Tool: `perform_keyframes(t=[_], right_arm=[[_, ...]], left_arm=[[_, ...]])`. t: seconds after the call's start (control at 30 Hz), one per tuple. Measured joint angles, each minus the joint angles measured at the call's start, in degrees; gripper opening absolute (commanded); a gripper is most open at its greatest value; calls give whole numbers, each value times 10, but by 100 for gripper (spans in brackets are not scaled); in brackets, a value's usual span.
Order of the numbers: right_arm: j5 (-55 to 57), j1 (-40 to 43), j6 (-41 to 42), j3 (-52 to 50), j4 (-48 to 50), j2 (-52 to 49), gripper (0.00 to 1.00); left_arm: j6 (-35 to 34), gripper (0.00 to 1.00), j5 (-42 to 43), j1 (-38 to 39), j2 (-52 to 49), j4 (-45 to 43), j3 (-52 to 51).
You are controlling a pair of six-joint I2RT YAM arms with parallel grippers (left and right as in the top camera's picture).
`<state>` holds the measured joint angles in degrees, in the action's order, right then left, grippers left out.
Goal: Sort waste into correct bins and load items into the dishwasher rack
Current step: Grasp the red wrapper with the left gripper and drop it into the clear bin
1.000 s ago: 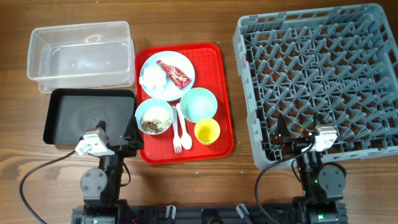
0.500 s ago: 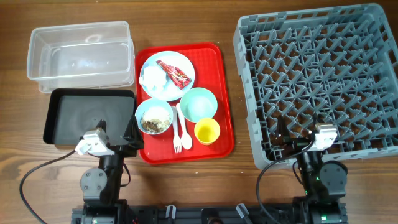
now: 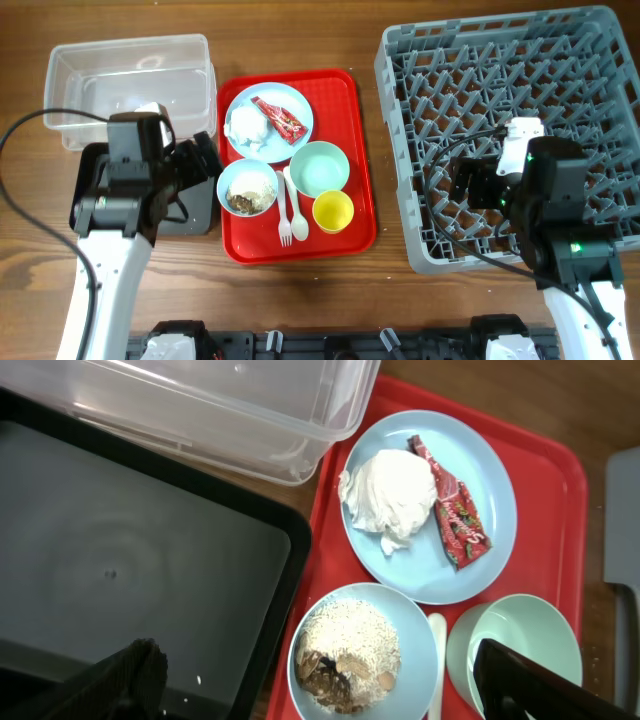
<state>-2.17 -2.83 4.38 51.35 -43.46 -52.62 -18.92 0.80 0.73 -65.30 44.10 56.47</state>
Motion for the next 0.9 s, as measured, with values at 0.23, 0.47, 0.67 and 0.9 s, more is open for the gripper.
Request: perform_keyframes(t=[0.23,0.47,0.67,0.9], right_arm=[[0,0,-2,5,6,-10,100],[0,0,-2,6,6,-11,100],[0,0,-2,6,6,-11,100],[0,0,-2,6,6,-11,100]], left_arm=[[0,99,48,55,-138,-243,9],[15,84,-45,141,-352,-382,10],[19,4,-105,143,-421,-378,10],[21,4,-156,136,-255,-388,10]])
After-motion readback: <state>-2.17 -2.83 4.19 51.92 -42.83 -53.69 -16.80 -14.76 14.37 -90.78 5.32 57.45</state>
